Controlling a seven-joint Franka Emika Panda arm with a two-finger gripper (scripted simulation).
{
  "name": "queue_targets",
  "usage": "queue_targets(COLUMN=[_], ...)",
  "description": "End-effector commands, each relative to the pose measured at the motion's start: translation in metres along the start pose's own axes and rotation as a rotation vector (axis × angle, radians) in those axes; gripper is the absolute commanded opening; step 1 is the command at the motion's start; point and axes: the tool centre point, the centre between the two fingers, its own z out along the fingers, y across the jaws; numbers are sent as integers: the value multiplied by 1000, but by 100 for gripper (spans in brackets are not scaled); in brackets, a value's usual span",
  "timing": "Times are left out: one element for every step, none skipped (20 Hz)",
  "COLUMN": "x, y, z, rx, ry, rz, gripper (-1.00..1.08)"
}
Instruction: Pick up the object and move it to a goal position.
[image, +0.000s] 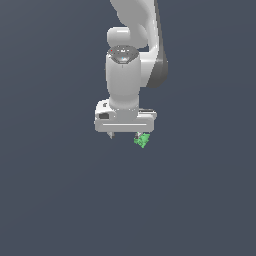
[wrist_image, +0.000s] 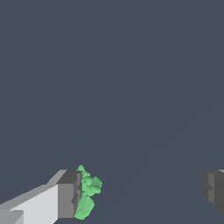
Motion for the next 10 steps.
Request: queue_targets(x=[0, 0, -1, -2, -4, -6, -8, -9, -10, -11], y=[0, 1, 3, 7, 12, 18, 25, 30, 33, 35], z=[0, 0, 1, 3, 5, 8, 10, 12, 13, 13], rx=[0, 0, -1, -3, -5, -7, -9, -11, -12, -12], ry=[0, -1, -4, -9, -15, -23, -31, -36, -39, -41], rz=[0, 1, 3, 7, 13, 18, 23, 26, 27, 27], gripper=[100, 100, 100, 100, 100, 100, 100, 100, 100, 100])
